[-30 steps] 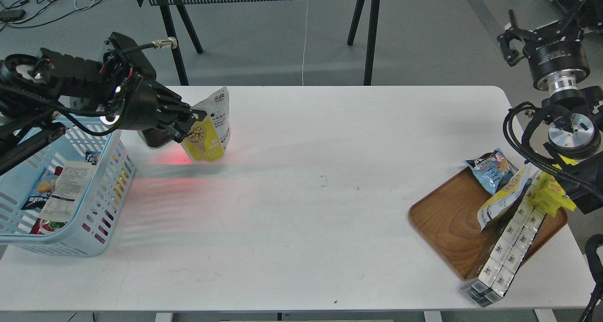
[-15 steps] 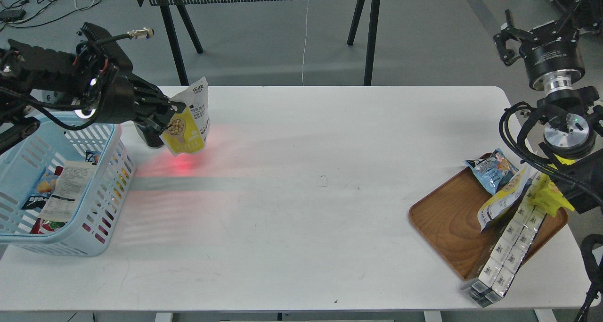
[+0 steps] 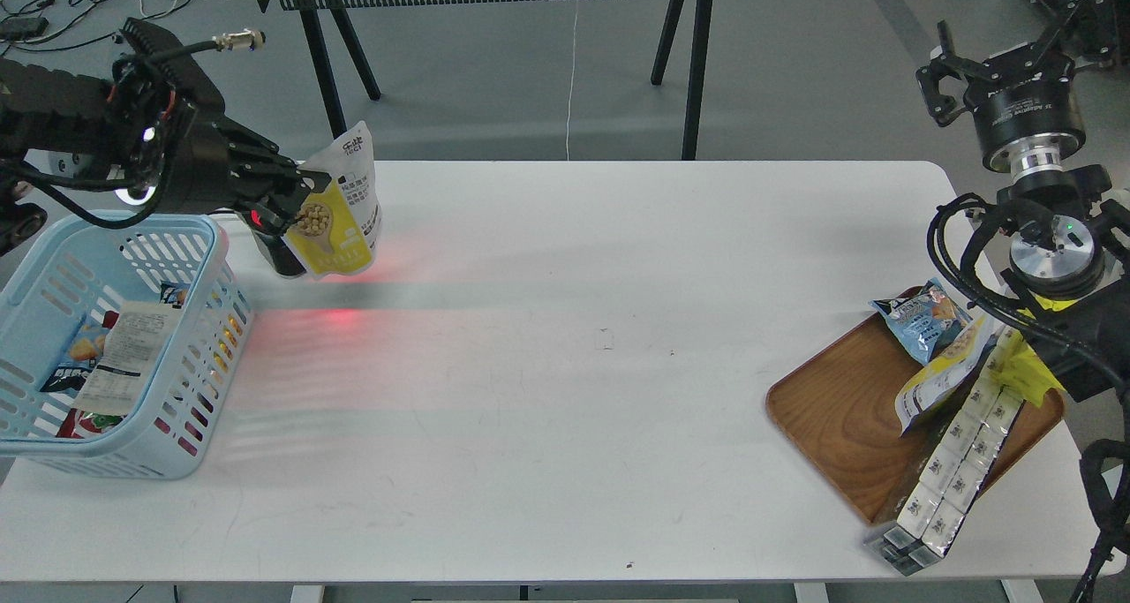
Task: Scan snack and place in basket
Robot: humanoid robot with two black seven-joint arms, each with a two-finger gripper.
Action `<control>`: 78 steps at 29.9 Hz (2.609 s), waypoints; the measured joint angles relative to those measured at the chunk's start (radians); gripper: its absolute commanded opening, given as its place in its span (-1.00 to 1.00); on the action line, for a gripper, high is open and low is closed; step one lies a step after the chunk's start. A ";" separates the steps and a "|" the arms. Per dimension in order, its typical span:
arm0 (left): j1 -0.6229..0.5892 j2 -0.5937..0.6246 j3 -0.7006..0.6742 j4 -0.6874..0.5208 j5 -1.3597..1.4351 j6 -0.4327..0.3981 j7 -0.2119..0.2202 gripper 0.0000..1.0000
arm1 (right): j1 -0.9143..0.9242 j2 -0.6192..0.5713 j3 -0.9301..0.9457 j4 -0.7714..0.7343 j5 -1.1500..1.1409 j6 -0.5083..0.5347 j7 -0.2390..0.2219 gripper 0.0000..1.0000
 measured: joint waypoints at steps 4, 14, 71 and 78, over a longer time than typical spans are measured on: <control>-0.001 0.033 -0.044 -0.020 0.000 0.000 0.000 -1.00 | 0.001 0.000 0.000 0.000 0.000 0.000 0.000 0.99; -0.007 0.208 -0.117 -0.064 0.000 0.000 0.000 -1.00 | 0.000 0.000 0.000 -0.004 0.000 0.000 0.000 0.99; 0.009 0.516 0.141 -0.223 -0.317 0.000 0.000 -0.51 | -0.002 0.002 -0.002 -0.012 0.000 0.000 0.000 0.99; -0.007 0.515 0.101 -0.191 -0.475 0.000 0.000 0.85 | 0.002 0.001 -0.004 -0.011 0.000 0.000 0.000 0.99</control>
